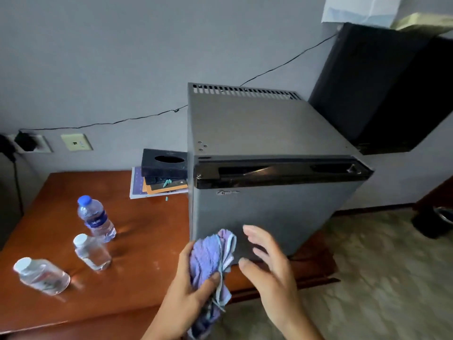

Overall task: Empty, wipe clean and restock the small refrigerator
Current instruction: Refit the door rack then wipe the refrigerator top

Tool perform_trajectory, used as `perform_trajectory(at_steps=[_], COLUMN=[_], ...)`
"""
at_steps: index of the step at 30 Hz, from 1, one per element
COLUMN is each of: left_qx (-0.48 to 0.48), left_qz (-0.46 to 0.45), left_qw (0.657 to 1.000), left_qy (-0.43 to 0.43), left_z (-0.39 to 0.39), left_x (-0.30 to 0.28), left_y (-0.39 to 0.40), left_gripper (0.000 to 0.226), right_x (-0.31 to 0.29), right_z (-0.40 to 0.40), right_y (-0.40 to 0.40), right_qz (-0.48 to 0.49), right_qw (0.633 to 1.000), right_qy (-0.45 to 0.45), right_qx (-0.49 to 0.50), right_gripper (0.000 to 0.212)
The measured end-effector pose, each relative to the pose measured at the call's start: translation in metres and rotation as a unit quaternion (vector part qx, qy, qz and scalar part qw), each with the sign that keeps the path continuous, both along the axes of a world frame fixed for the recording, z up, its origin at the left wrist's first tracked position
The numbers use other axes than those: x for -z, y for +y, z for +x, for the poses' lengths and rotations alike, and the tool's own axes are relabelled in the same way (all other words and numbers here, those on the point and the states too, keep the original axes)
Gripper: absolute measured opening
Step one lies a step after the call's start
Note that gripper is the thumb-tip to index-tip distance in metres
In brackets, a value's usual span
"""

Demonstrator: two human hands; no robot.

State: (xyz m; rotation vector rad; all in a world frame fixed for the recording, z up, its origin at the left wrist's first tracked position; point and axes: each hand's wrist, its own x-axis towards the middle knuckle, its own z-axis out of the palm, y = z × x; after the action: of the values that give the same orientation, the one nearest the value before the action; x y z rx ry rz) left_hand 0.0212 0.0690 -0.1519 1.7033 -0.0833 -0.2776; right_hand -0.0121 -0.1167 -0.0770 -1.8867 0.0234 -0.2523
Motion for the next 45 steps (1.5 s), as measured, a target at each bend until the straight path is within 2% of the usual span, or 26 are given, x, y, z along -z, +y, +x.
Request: perform_trajectory(at_steps=[2,3,5,7,8,9,11,13,15,17,19,21,23,25,27,29,30,33,35,36,39,41,43,45], left_qx=[0.079,0.116,0.18,0.22,0.231,0.235,0.213,0.124,0.024,-0.018,-0.002,0.053,0.1,0.116,0.117,0.112,0.11,0.11,0.108,0.105,0.094,0.087,0.08,0.073], left_qz=[0.004,0.024,0.123,0.284,0.336,0.354,0.312,0.288,0.306,0.349,0.401,0.455,0.475,0.478,0.498,0.509,0.51,0.511,0.506,0.503,0.503,0.501,0.505,0.513], left_qw=[0.996,0.991,0.971,0.917,0.889,0.875,0.894,0.899,0.86,0.815,0.791,0.78,0.788,0.799,0.791,0.783,0.782,0.778,0.781,0.783,0.784,0.784,0.781,0.773], left_qy=[-0.038,-0.055,-0.098,-0.175,-0.209,-0.233,-0.243,-0.307,-0.408,-0.462,-0.462,-0.427,-0.378,-0.345,-0.336,-0.339,-0.34,-0.348,-0.351,-0.35,-0.353,-0.355,-0.359,-0.367], left_z=[-0.013,-0.019,-0.025,-0.024,-0.019,-0.013,0.005,0.028,0.057,0.087,0.118,0.142,0.156,0.161,0.164,0.164,0.165,0.167,0.169,0.168,0.168,0.167,0.166,0.163], left_x=[-0.026,-0.038,-0.063,-0.088,-0.098,-0.111,-0.133,-0.151,-0.169,-0.185,-0.195,-0.198,-0.194,-0.19,-0.187,-0.187,-0.186,-0.183,-0.182,-0.181,-0.179,-0.179,-0.179,-0.178], left_y=[-0.028,-0.044,-0.073,-0.09,-0.094,-0.098,-0.1,-0.095,-0.086,-0.08,-0.075,-0.073,-0.071,-0.072,-0.074,-0.075,-0.075,-0.073,-0.071,-0.07,-0.07,-0.072,-0.073,-0.074], left_gripper=[0.083,0.083,0.082,0.077,0.073,0.069,0.057,0.043,0.034,0.034,0.037,0.045,0.056,0.064,0.064,0.055,0.05,0.047,0.047,0.048,0.049,0.049,0.049,0.05], right_x=[0.029,0.037,0.046,0.053,0.054,0.053,0.046,0.04,0.031,0.015,0.002,-0.012,-0.017,-0.014,-0.005,0.014,0.028,0.088,0.133,0.151,0.183,0.199,0.21,0.206], right_z=[-0.014,-0.018,-0.021,-0.023,-0.023,-0.023,-0.022,-0.017,-0.007,0.005,0.024,0.044,0.067,0.088,0.103,0.107,0.105,0.085,0.069,0.061,0.048,0.042,0.034,0.021], right_y=[-0.012,-0.017,-0.03,-0.05,-0.061,-0.074,-0.1,-0.129,-0.16,-0.184,-0.203,-0.214,-0.212,-0.193,-0.146,-0.07,-0.026,0.085,0.116,0.116,0.081,0.041,-0.006,-0.05], right_qz=[0.14,0.219,0.322,0.383,0.399,0.405,0.386,0.343,0.301,0.27,0.229,0.202,0.204,0.23,0.224,0.184,0.164,0.04,-0.04,-0.042,-0.015,0.047,0.128,0.183], right_qw=[0.988,0.971,0.943,0.92,0.912,0.908,0.912,0.921,0.92,0.914,0.909,0.905,0.897,0.873,0.847,0.854,0.878,0.979,0.998,0.995,0.99,0.986,0.963,0.924], right_qy=[0.06,0.081,0.08,0.064,0.057,0.052,0.031,-0.001,-0.045,-0.085,-0.117,-0.131,-0.151,-0.184,-0.206,-0.186,-0.17,-0.059,0.048,0.089,0.137,0.141,0.166,0.197], right_qx=[-0.036,-0.06,-0.033,0.041,0.069,0.088,0.134,0.188,0.245,0.29,0.328,0.35,0.363,0.39,0.437,0.449,0.416,0.189,0.028,-0.005,0.023,0.075,0.169,0.273], right_gripper=[0.068,0.071,0.071,0.065,0.065,0.068,0.059,0.046,0.046,0.045,0.044,0.044,0.053,0.063,0.061,0.06,0.056,0.046,0.053,0.058,0.057,0.058,0.056,0.058])
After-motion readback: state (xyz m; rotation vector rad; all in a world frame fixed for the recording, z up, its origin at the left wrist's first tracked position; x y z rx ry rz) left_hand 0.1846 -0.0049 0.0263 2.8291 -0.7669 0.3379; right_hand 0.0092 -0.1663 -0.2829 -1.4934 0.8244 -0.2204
